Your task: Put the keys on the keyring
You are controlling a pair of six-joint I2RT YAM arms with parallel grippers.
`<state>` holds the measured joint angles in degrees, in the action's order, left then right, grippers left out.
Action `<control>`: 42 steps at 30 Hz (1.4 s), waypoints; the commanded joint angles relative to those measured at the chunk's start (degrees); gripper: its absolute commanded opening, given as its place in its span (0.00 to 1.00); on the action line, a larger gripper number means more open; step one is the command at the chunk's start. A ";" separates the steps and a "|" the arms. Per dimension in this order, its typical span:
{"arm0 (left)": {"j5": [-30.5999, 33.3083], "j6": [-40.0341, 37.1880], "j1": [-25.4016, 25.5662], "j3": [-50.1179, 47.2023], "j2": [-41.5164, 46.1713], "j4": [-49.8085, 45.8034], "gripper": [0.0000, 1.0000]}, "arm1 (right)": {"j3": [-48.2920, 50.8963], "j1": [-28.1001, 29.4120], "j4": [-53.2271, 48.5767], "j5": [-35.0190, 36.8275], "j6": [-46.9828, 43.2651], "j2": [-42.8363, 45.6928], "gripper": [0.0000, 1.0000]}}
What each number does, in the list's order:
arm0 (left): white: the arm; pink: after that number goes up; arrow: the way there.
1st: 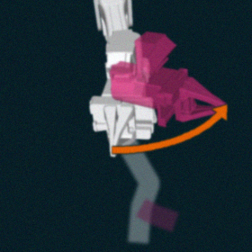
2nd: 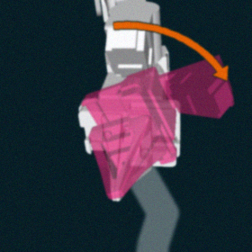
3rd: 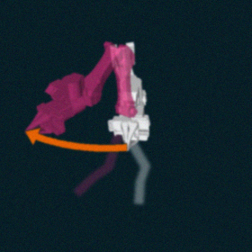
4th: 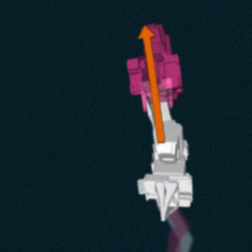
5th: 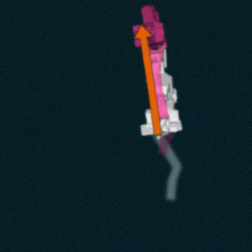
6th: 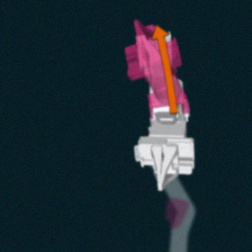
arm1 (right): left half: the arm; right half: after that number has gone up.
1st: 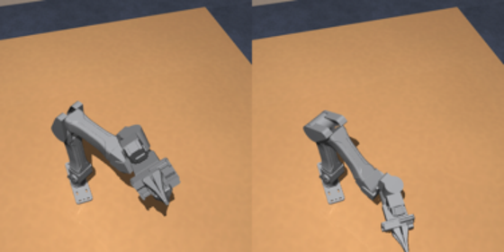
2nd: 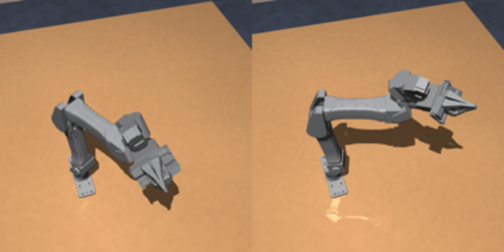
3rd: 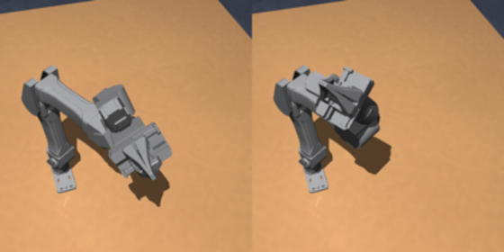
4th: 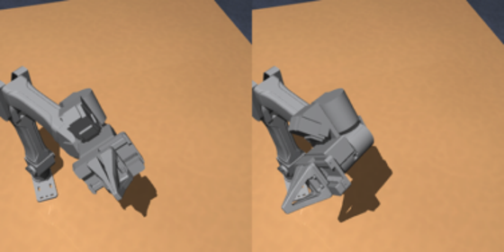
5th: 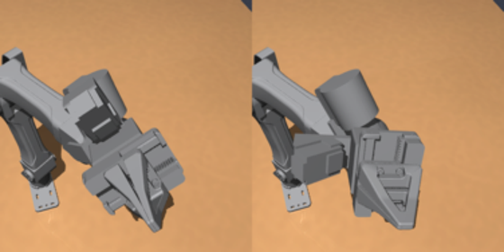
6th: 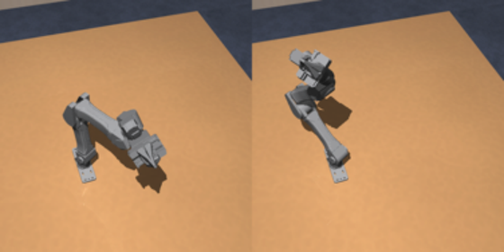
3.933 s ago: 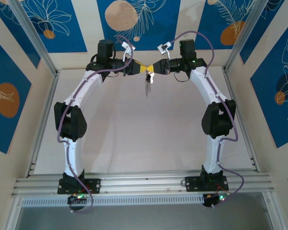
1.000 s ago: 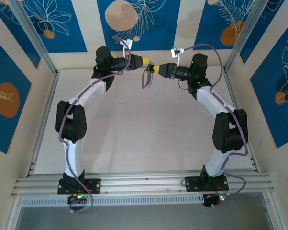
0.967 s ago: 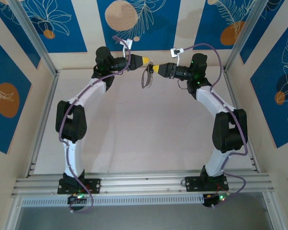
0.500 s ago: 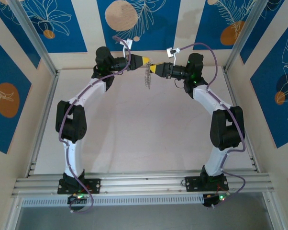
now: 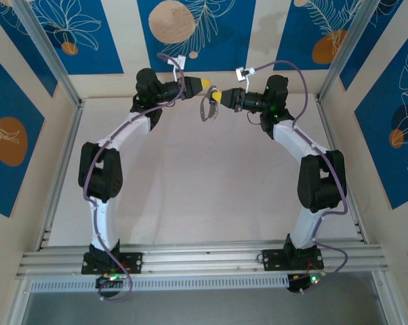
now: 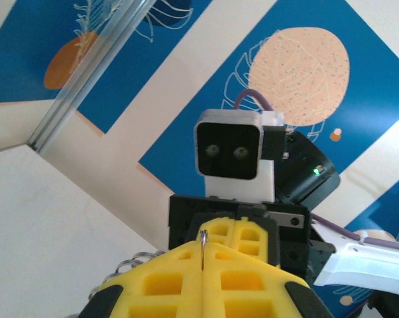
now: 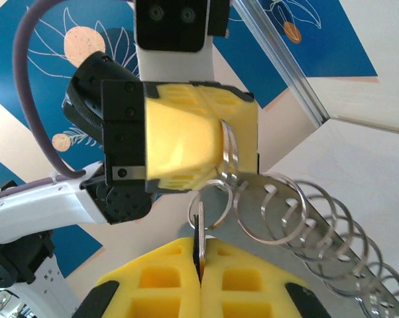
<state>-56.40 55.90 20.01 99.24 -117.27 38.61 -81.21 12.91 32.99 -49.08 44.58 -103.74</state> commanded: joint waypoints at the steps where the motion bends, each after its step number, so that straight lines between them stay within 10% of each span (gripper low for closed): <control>1: 5.14 1.31 -0.26 -2.10 3.65 5.06 0.00 | 0.21 0.92 0.04 0.82 0.74 -0.91 0.00; 42: 18.79 10.33 -0.10 -16.82 7.95 26.47 0.00 | -3.65 5.79 6.42 6.14 11.32 -10.14 0.00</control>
<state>-38.54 65.71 19.99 82.11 -112.64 58.41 -85.52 18.90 37.65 -42.22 53.63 -112.16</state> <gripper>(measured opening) 0.047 0.057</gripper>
